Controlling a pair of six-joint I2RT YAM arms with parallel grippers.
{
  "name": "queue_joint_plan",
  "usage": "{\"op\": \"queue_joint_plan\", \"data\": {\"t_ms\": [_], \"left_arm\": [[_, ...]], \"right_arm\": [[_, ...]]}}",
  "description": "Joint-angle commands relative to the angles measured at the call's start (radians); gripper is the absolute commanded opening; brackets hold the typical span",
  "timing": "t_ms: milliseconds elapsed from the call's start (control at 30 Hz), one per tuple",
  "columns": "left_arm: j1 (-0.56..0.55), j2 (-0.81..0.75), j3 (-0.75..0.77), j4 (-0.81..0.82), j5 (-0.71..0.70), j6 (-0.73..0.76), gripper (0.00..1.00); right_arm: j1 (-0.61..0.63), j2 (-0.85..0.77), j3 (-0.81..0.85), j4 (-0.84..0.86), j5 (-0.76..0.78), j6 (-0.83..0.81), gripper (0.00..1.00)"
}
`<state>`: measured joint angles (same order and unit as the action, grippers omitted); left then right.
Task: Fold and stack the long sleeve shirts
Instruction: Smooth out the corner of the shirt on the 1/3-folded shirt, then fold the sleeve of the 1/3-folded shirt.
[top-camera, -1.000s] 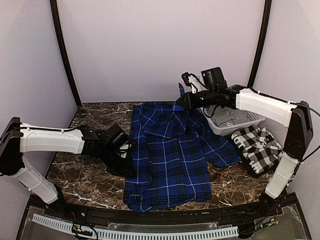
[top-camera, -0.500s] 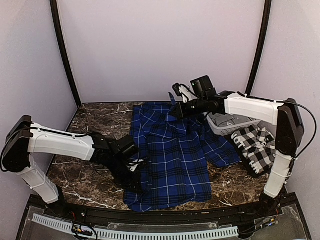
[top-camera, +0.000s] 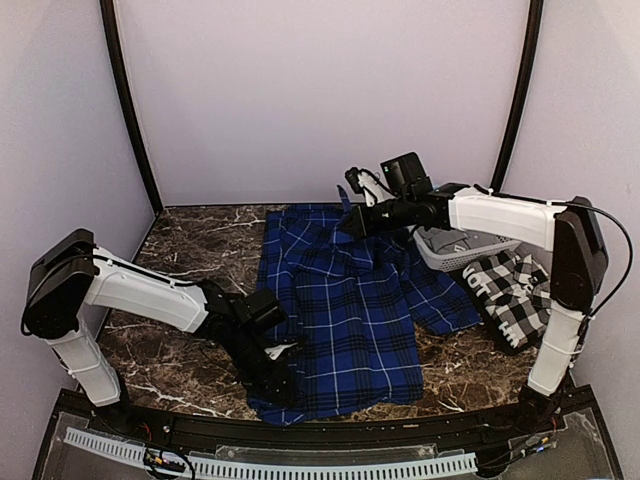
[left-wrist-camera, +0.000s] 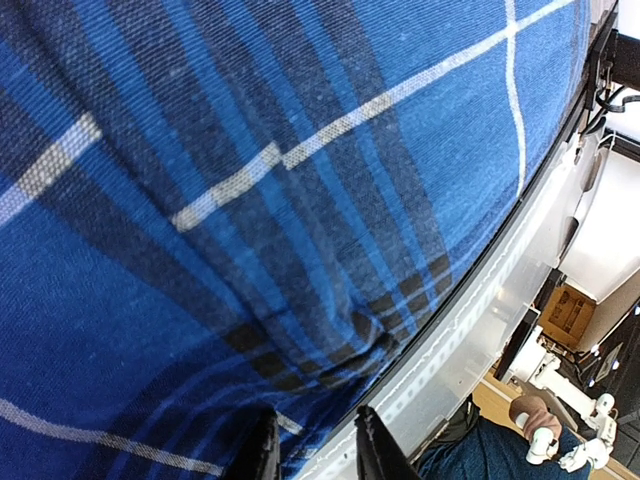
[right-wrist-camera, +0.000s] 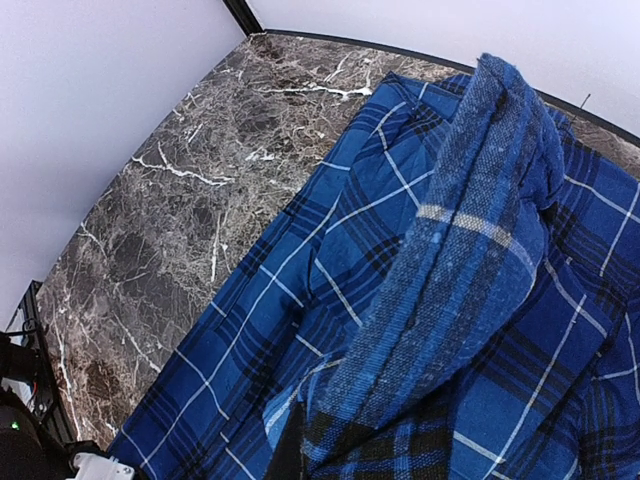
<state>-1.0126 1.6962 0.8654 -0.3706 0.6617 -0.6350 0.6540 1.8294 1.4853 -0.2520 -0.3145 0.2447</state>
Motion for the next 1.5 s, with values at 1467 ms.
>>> {"op": "queue_joint_plan", "data": {"t_ms": [1467], "left_arm": [[0.452, 0.623, 0.878, 0.322, -0.223, -0.131, 0.28]], "right_arm": [[0.287, -0.101, 0.148, -0.125, 0.06, -0.147, 0.0]]}}
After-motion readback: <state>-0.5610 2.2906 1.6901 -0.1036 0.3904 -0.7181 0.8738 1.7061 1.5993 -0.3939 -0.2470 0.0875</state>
